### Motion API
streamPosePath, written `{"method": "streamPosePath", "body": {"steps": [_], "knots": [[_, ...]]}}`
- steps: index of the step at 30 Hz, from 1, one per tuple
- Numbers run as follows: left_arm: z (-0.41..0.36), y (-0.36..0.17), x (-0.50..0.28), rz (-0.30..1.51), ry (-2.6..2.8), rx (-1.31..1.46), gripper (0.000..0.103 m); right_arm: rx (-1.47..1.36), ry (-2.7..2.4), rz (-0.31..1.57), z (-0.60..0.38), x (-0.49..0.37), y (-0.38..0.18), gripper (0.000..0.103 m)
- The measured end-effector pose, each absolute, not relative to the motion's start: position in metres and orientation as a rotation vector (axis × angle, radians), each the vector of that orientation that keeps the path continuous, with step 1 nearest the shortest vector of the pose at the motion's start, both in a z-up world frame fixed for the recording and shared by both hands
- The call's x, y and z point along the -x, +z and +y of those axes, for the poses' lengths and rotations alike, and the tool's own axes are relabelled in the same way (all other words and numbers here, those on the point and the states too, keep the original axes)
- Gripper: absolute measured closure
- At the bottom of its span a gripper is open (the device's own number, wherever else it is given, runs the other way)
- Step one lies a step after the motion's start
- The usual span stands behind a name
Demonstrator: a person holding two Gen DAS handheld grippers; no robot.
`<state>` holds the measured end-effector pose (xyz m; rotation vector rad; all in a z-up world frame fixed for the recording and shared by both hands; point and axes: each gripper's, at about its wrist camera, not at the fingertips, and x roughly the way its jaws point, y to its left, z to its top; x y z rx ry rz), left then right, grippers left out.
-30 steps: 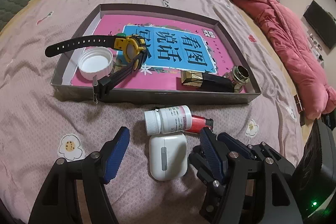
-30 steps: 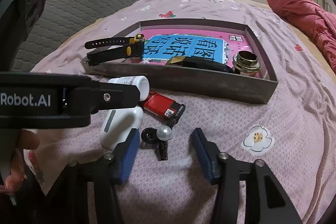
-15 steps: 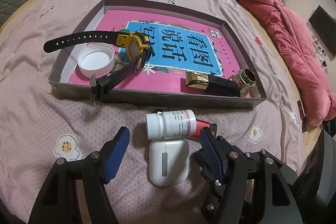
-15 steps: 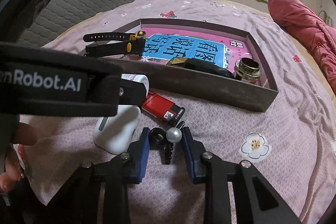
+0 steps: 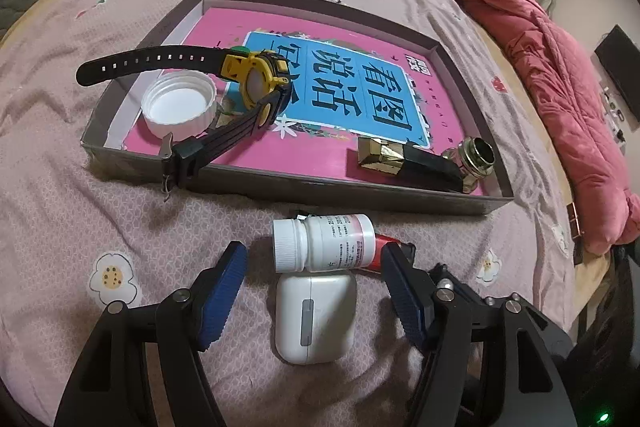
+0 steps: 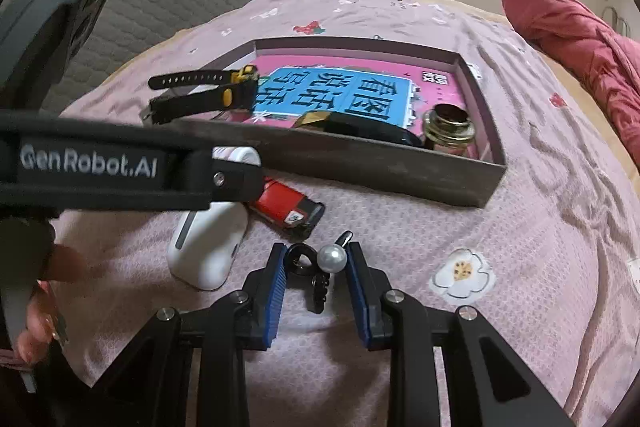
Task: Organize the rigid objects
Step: 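Lower the right tool onto the black earphone with the pearl, then close the right tool on the black earphone while the left tool reaches the white pill bottle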
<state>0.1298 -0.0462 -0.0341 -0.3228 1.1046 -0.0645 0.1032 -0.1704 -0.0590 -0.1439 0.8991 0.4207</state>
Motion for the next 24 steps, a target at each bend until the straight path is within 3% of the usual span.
{"method": "streamPosePath", "body": {"steps": [6, 13, 24], "knots": [[-0.0456, -0.0346, -0.1317, 1.098, -0.057, 0.334, 0.033, 0.119, 0.407, 0.898, -0.1781, -0.1074, -0.0562, 0.073], [-0.0437, -0.0362, -0.1337, 1.1, -0.049, 0.34, 0.052, 0.121, 0.409, 0.894, -0.1789, -0.1053, -0.0547, 0.073], [-0.0445, -0.0285, -0.1263, 1.075, -0.065, 0.312, 0.053, 0.111, 0.412, 0.887, -0.1802, -0.1065, -0.0534, 0.073]]}}
